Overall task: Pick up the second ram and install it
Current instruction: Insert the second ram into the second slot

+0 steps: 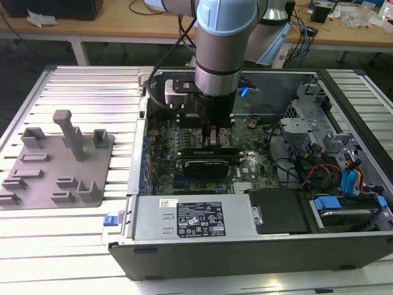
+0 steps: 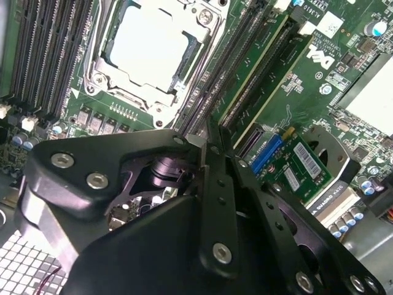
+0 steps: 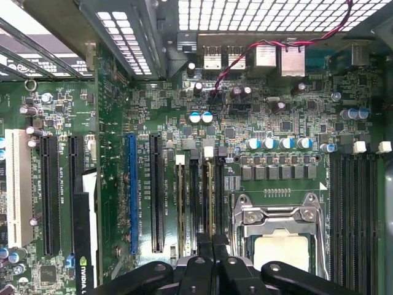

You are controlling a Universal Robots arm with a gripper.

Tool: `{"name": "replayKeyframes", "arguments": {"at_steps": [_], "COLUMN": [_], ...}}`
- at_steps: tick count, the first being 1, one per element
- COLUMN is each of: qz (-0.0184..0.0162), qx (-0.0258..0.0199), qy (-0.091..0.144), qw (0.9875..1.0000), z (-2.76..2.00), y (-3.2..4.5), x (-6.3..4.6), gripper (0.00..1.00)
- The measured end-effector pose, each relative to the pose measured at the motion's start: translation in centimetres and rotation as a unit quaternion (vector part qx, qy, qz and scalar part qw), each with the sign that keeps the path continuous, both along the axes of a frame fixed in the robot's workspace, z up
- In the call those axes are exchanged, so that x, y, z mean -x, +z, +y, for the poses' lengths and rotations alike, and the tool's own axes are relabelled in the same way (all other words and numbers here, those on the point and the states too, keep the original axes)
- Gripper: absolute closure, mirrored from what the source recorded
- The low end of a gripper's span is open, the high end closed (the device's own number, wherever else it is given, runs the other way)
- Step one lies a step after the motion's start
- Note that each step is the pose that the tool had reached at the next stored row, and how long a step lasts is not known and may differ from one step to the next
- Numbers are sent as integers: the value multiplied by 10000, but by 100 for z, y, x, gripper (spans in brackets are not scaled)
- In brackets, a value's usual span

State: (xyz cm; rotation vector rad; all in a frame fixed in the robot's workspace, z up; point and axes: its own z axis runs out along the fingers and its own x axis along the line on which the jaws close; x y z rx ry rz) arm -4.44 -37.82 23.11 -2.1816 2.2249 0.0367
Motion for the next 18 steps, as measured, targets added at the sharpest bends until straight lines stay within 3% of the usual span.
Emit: {"name": "replayKeyframes", "arguments": {"at_steps": [8, 11, 14, 15, 18], "qz": [1, 0, 0, 0, 1], "qx": [1, 1, 1, 0, 1], "qy": [0, 0, 0, 0, -1], "qw": [10000, 10000, 10000, 10000, 10000], "z": [0, 0, 5, 6, 5], "y": [-30, -29, 167, 200, 201], "x": [0, 0, 0, 0, -42], "gripper": [91, 83, 83, 83, 83]}}
